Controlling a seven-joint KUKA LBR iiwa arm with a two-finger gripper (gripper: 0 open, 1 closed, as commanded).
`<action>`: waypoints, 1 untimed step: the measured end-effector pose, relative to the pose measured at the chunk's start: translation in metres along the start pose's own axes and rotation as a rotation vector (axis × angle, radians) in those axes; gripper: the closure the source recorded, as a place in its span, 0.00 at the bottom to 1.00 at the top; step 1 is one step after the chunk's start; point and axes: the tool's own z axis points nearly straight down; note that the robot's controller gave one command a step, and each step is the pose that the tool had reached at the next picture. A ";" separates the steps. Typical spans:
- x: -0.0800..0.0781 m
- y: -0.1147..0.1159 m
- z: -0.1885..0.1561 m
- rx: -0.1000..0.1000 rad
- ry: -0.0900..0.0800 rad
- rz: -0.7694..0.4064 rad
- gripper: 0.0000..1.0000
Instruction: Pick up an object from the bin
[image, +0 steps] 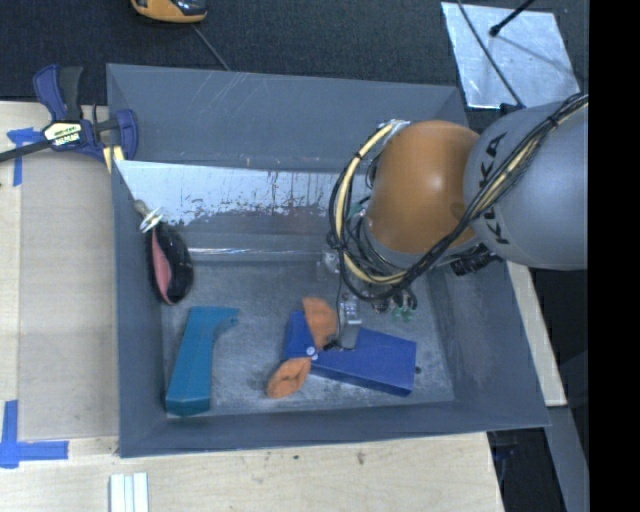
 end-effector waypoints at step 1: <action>-0.002 0.000 -0.005 0.000 -0.008 0.001 0.00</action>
Offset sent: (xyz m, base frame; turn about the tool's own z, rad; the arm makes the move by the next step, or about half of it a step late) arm -0.0245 -0.0082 -0.0805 -0.1506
